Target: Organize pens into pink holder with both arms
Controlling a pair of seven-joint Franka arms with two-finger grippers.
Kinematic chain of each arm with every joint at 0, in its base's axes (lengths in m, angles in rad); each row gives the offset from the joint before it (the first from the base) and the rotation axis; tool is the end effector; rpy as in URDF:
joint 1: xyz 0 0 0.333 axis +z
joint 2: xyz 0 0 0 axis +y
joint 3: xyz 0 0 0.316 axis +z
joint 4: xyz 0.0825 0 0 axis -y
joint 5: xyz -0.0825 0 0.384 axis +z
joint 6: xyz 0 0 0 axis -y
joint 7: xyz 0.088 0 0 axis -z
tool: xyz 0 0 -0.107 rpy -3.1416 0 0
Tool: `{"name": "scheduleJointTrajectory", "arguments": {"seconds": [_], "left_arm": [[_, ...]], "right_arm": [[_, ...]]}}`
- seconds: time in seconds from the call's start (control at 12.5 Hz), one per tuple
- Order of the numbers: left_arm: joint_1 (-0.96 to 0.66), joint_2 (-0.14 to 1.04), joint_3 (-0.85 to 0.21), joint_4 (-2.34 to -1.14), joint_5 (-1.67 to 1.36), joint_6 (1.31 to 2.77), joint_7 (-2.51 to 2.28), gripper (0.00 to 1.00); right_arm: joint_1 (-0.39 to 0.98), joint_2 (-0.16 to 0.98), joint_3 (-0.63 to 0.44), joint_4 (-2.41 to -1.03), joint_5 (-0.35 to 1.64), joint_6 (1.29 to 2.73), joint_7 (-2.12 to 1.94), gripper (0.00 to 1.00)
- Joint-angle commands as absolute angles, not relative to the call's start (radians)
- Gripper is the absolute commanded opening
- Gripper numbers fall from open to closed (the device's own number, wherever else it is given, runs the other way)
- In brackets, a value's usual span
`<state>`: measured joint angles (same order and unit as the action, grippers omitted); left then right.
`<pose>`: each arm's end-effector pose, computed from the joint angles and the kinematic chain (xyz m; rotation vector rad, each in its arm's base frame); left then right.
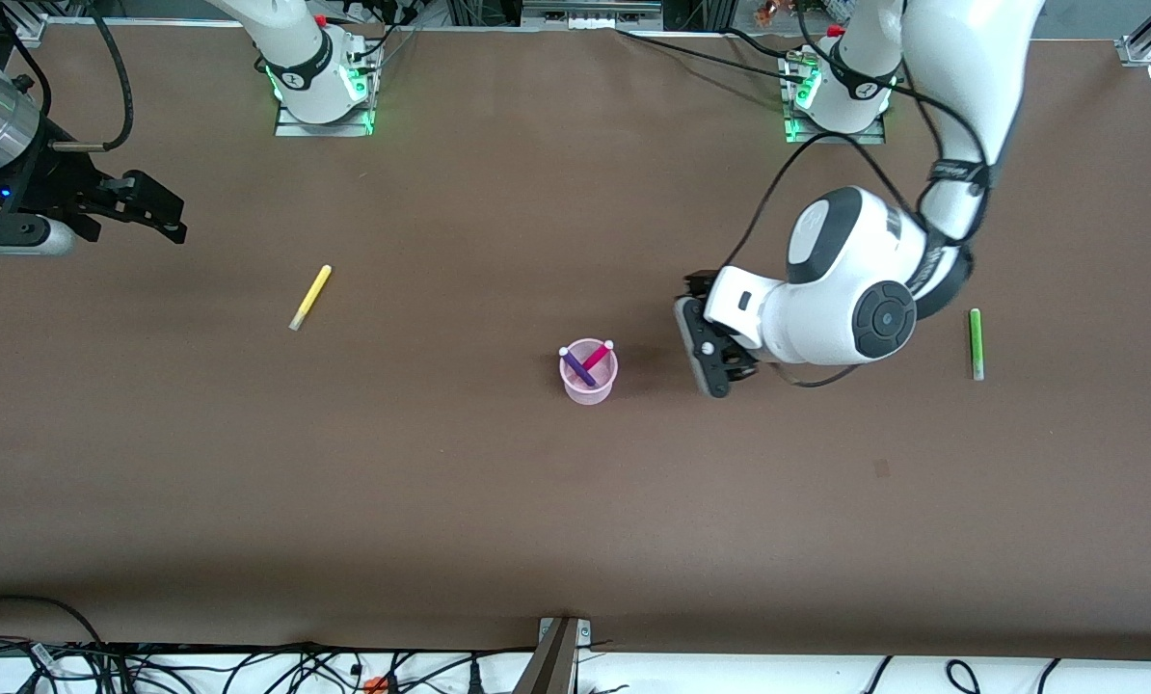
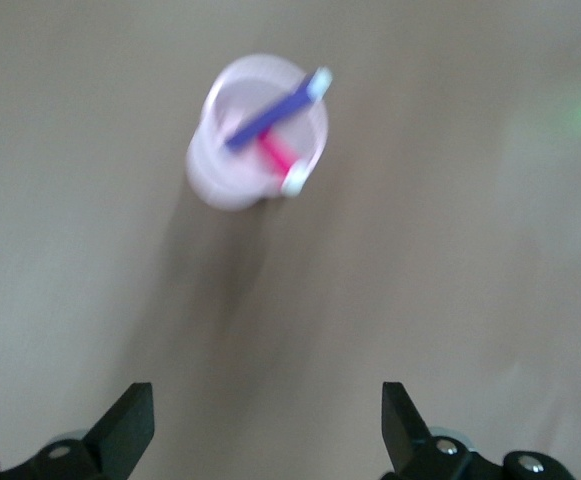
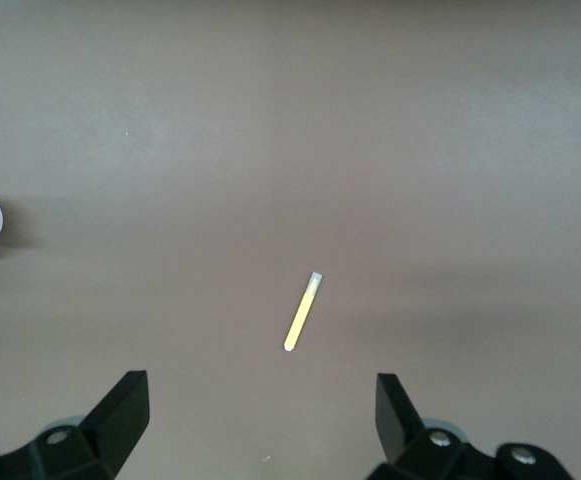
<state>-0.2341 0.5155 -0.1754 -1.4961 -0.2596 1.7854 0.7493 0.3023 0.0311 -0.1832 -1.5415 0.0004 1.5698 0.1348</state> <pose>0.6157 -0.2721 0.3629 2.3855 -1.4006 -0.2224 0.5598 0.0687 0.6211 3.1360 -0.0245 -0.0025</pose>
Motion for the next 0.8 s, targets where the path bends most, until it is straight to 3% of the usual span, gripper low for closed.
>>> {"name": "scheduleJointTrajectory", "arguments": {"seconds": [0.0, 0.24, 0.48, 0.64, 0.72], "left_arm": [[-0.23, 0.497, -0.161, -1.424, -0.039, 1.607, 0.574, 1.0], [-0.227, 0.462, -0.13, -1.414, 0.103, 1.528, 0.377, 1.0], [-0.215, 0.42, -0.117, -1.294, 0.103, 1.381, 0.14, 1.0], [-0.206, 0.399, -0.05, -1.192, 0.091, 1.319, 0.15, 1.0], [-0.204, 0.35, -0.004, -1.204, 0.08, 1.347, 0.14, 1.0]], "right_arm": [[0.295, 0.04, -0.172, -1.523, -0.002, 1.571, 0.132, 1.0], [0.296, 0.046, -0.172, -1.523, -0.008, 1.572, 0.132, 1.0], [0.296, 0.048, -0.172, -1.523, -0.008, 1.586, 0.13, 1.0], [0.298, 0.048, -0.172, -1.525, -0.008, 1.589, 0.13, 1.0], [0.296, 0.048, -0.172, -1.526, -0.008, 1.589, 0.13, 1.0]]}}
